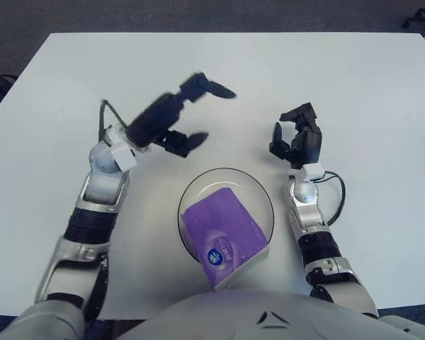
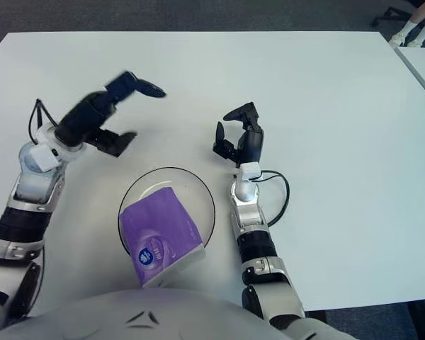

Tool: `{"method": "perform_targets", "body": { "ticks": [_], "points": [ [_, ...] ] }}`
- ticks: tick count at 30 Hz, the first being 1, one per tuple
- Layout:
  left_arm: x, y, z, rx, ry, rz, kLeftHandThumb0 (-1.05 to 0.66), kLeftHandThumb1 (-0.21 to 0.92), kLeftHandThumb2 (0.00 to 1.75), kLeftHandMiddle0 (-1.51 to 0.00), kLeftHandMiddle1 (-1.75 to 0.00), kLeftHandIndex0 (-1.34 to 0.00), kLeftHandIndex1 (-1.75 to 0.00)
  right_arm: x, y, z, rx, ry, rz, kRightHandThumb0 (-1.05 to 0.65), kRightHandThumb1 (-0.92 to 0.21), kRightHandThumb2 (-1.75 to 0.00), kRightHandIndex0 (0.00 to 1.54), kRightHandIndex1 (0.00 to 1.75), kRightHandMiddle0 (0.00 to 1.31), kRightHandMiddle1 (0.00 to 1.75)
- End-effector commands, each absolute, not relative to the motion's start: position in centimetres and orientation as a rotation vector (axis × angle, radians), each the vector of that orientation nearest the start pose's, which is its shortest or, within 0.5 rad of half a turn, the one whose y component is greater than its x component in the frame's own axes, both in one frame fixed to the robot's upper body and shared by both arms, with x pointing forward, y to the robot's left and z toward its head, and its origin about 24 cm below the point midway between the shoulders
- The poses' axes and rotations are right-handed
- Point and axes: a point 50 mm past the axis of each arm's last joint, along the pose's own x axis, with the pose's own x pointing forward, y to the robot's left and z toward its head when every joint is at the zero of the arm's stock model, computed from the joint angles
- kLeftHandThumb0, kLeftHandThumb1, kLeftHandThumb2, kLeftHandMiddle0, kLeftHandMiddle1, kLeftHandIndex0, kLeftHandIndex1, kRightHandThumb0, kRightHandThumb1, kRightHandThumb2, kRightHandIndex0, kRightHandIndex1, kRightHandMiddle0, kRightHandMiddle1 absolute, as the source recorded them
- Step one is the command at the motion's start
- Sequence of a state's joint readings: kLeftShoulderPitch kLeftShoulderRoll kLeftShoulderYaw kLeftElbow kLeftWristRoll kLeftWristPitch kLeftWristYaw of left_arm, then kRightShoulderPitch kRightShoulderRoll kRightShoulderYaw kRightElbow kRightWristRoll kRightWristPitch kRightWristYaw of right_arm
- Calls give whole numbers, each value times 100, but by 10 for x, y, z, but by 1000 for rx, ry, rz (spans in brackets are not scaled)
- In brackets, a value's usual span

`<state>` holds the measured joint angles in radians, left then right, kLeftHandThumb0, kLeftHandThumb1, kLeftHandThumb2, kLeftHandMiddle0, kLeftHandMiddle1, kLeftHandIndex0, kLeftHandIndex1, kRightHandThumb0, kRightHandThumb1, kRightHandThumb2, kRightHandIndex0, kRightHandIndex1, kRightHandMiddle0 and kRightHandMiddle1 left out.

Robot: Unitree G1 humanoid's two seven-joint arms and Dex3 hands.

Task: Put the tissue paper into the plate.

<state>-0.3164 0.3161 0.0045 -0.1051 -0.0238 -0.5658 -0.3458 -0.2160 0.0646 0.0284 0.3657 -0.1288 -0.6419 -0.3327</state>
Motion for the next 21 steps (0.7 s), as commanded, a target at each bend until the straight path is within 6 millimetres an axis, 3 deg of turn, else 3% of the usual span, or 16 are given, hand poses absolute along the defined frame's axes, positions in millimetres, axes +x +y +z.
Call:
{"method": "perform_targets", "body": {
  "ticks": [1, 5, 10, 21],
  "points": [
    [264, 178, 172, 232, -812, -75, -46, 41, 121, -94, -174, -53, -174, 230, -137, -9, -36, -114, -221, -40, -59, -98, 63, 155, 40, 175],
    [270, 191, 152, 153, -711, 33, -50, 29, 136, -114, -175, -64, -175, 230, -136, -7, -38, -106, -218, -40, -59, -98, 63, 156, 40, 175],
    [277, 200, 138, 108, -595, 129, -52, 22, 145, -127, -175, -70, -175, 230, -135, -6, -38, -97, -212, -40, -58, -99, 63, 156, 41, 175],
    [281, 204, 115, 19, -363, 221, -53, 20, 147, -124, -175, -71, -175, 232, -133, -5, -39, -86, -202, -41, -58, -100, 62, 155, 41, 175]
  ]
}}
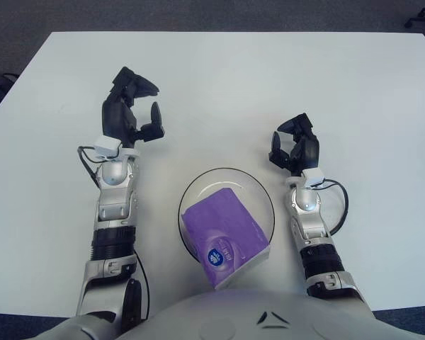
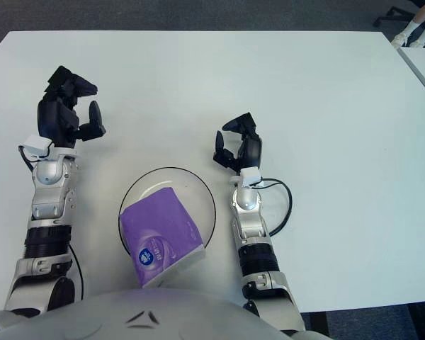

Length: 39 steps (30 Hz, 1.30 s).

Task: Put the tissue paper into the plate.

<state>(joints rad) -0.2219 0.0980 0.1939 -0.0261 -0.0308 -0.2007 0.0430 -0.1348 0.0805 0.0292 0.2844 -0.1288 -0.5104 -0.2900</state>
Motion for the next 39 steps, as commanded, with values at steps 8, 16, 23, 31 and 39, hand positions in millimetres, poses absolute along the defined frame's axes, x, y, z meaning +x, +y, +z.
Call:
{"method": "perform_targets", "body": {
  "ticks": [8, 16, 23, 31, 39],
  "points": [
    [282, 214, 92, -10, -258, 268, -52, 22, 144, -122, -175, -69, -175, 234, -132, -7, -46, -80, -198, -41, -57, -100, 63, 155, 41, 175],
    [279, 215, 68, -62, -174, 268, -49, 30, 135, -117, -175, -62, -175, 235, -131, -7, -44, -81, -201, -41, -56, -101, 63, 156, 42, 175],
    [274, 210, 52, -84, -112, 239, -46, 36, 128, -113, -175, -57, -175, 235, -130, -6, -38, -86, -195, -41, -56, -102, 62, 157, 42, 175],
    [269, 201, 42, -77, -72, 198, -45, 39, 124, -110, -175, -55, -175, 236, -130, -7, -32, -81, -193, -41, -56, -102, 62, 156, 42, 175],
    [262, 195, 31, -58, -50, 173, -46, 38, 125, -107, -175, -56, -175, 237, -128, -7, -22, -75, -185, -41, -56, -101, 61, 158, 42, 175]
  ]
}}
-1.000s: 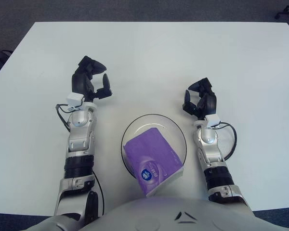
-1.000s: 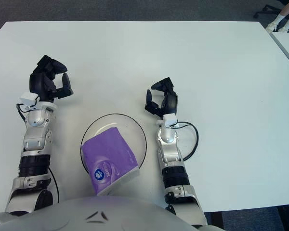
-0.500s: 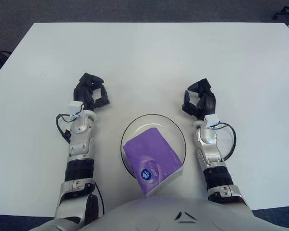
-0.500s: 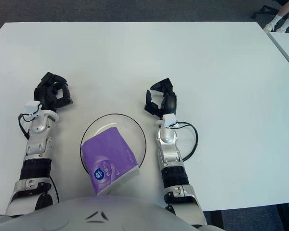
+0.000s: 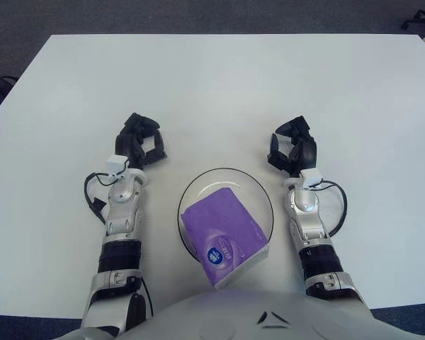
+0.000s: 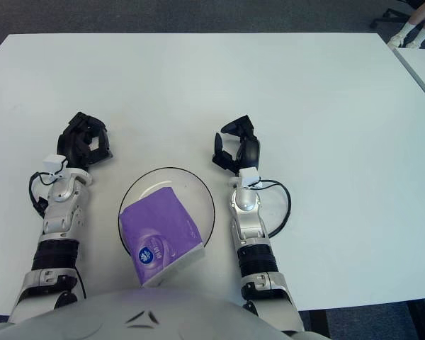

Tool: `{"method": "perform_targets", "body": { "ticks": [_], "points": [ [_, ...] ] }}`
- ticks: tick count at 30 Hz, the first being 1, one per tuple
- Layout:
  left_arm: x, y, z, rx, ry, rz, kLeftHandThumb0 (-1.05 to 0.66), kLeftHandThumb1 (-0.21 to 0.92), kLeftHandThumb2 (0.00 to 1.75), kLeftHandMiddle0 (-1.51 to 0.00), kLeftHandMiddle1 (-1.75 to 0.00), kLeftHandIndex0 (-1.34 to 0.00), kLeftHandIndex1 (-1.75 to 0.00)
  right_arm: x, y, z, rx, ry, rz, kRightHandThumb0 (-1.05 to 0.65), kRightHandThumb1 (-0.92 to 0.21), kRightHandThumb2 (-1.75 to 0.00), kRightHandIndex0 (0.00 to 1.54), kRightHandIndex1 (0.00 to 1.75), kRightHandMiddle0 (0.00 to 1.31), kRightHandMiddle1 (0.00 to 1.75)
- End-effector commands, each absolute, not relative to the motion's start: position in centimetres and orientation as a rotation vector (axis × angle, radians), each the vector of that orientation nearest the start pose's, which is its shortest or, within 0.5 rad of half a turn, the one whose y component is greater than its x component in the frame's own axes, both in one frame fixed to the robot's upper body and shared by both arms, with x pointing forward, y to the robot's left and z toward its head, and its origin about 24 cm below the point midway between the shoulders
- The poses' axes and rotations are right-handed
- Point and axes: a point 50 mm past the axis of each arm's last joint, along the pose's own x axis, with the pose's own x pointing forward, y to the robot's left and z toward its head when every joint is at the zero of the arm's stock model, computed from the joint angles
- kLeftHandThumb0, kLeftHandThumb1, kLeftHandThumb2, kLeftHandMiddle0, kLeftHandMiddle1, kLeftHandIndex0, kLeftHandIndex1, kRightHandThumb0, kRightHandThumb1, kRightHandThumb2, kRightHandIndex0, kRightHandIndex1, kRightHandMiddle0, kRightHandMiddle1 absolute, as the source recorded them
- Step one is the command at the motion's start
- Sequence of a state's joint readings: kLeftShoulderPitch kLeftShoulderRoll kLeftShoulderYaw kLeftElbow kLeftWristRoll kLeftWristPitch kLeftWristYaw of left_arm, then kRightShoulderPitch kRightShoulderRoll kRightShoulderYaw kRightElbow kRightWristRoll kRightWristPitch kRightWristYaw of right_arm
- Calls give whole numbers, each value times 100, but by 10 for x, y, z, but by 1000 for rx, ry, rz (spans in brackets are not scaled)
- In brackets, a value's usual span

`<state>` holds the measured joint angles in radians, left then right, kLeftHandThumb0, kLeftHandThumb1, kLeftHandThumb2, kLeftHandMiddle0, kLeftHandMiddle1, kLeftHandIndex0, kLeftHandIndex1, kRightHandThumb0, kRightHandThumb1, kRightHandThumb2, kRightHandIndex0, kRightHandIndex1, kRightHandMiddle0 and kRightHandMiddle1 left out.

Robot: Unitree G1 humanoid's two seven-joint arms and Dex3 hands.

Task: Put the tissue paper into the plate.

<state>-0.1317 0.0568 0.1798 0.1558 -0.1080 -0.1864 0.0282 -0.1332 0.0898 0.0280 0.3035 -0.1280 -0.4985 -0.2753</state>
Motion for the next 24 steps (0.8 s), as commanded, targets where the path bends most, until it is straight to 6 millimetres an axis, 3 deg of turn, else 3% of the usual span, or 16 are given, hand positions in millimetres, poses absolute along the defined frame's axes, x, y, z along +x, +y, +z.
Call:
{"method": "perform_targets", "body": {
  "ticks": [1, 11, 24],
  "points": [
    [262, 195, 30, -57, -48, 172, -46, 38, 125, -107, -175, -56, -175, 237, -127, -7, -22, -77, -184, -41, -57, -101, 61, 158, 42, 175],
    [249, 189, 8, -45, 29, 161, -46, 38, 125, -106, -175, -56, -175, 238, -126, -6, -16, -86, -175, -41, -57, -100, 61, 156, 41, 175],
    [236, 184, -3, -43, 75, 150, -46, 37, 126, -104, -175, -56, -175, 238, -123, -6, -17, -82, -171, -41, -57, -100, 62, 153, 41, 175]
  ]
}}
